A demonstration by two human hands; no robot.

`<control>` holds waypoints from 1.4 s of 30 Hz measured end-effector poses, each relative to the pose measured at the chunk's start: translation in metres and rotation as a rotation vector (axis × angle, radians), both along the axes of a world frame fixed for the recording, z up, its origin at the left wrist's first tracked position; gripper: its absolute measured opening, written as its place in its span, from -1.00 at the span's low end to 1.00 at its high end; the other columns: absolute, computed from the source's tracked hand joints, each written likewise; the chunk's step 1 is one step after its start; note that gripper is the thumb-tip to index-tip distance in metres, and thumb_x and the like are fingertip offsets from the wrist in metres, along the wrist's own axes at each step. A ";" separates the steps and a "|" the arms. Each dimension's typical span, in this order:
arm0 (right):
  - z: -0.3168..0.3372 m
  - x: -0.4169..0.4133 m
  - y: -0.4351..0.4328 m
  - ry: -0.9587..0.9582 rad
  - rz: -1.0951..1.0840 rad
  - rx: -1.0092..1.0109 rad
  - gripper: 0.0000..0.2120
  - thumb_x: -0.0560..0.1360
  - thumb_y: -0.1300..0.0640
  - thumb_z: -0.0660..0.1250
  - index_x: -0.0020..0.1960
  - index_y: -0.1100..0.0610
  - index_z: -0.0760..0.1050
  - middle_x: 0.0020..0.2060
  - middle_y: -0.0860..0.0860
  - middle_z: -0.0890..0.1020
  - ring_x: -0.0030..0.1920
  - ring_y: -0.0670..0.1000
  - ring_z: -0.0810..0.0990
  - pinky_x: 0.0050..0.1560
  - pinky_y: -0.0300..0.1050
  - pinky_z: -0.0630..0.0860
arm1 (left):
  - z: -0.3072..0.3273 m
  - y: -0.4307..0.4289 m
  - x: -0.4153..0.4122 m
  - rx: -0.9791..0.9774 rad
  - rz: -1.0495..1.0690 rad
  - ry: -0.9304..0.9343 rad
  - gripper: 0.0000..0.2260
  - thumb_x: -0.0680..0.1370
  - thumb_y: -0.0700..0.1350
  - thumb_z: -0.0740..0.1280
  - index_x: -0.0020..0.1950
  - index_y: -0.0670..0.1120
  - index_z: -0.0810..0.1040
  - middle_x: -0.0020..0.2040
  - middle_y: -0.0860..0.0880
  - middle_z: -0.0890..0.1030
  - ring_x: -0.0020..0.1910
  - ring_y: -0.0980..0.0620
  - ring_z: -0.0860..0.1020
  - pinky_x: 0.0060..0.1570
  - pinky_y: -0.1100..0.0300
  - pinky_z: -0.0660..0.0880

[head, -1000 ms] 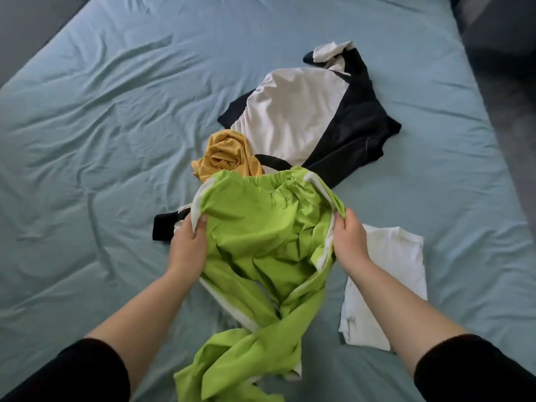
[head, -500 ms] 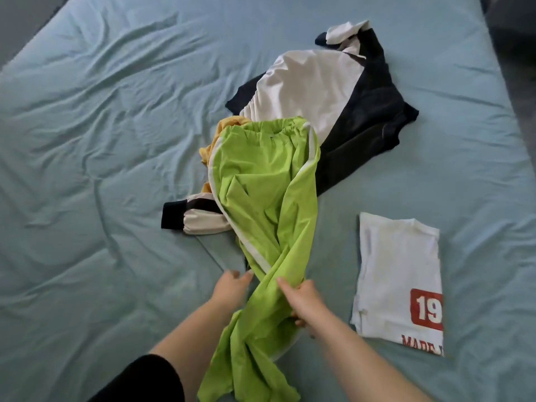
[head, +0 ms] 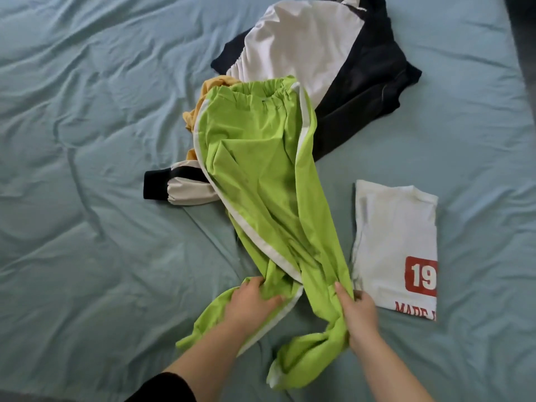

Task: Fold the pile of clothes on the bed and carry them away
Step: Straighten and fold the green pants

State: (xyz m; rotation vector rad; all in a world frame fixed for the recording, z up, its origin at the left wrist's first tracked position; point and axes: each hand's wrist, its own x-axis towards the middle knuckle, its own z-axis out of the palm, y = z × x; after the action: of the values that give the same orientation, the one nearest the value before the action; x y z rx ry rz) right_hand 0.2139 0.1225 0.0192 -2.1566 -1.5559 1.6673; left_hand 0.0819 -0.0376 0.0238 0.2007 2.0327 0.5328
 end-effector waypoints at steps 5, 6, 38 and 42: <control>0.011 0.007 0.006 -0.229 0.579 0.489 -0.53 0.46 0.19 0.40 0.33 0.15 0.37 0.20 0.13 0.48 0.20 0.14 0.47 0.20 0.02 0.42 | -0.012 -0.008 0.010 -0.044 0.074 0.175 -0.86 0.62 -0.09 0.14 0.10 -0.05 0.46 0.05 -0.05 0.60 0.00 -0.08 0.54 -0.04 0.08 0.46; 0.016 0.006 -0.001 -0.209 0.667 0.632 -0.56 0.46 0.17 0.38 0.32 0.12 0.39 0.18 0.06 0.48 0.19 0.08 0.46 0.18 -0.01 0.42 | -0.013 -0.010 0.010 -0.030 0.144 0.149 -0.87 0.64 -0.10 0.12 0.02 -0.07 0.44 -0.03 -0.06 0.59 -0.07 -0.07 0.52 -0.09 0.10 0.44; 0.023 -0.077 -0.184 0.470 0.146 -0.906 -0.69 0.49 -0.12 0.29 -0.21 0.12 0.58 -0.41 0.08 0.55 -0.48 0.01 0.51 -0.46 -0.19 0.46 | 0.030 -0.157 0.000 0.319 0.957 -0.728 -0.64 0.61 -0.01 0.25 0.03 -0.29 0.66 -0.10 -0.22 0.67 -0.19 -0.11 0.65 -0.09 0.06 0.61; 0.018 -0.062 -0.190 0.418 0.100 -0.434 -0.92 0.55 0.18 0.29 -0.04 0.18 0.52 -0.07 0.19 0.64 -0.15 0.07 0.61 -0.13 -0.09 0.58 | 0.024 -0.186 -0.013 0.159 0.825 -0.137 -0.65 0.61 0.08 0.22 0.18 -0.15 0.58 -0.07 -0.04 0.65 -0.06 -0.05 0.62 -0.03 0.09 0.54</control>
State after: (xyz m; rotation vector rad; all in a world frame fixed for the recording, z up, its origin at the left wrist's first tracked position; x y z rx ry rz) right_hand 0.1516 -0.0671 0.0375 -1.7168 -1.2925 2.4790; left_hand 0.0687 -0.2235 0.0480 -0.5950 1.8797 1.1768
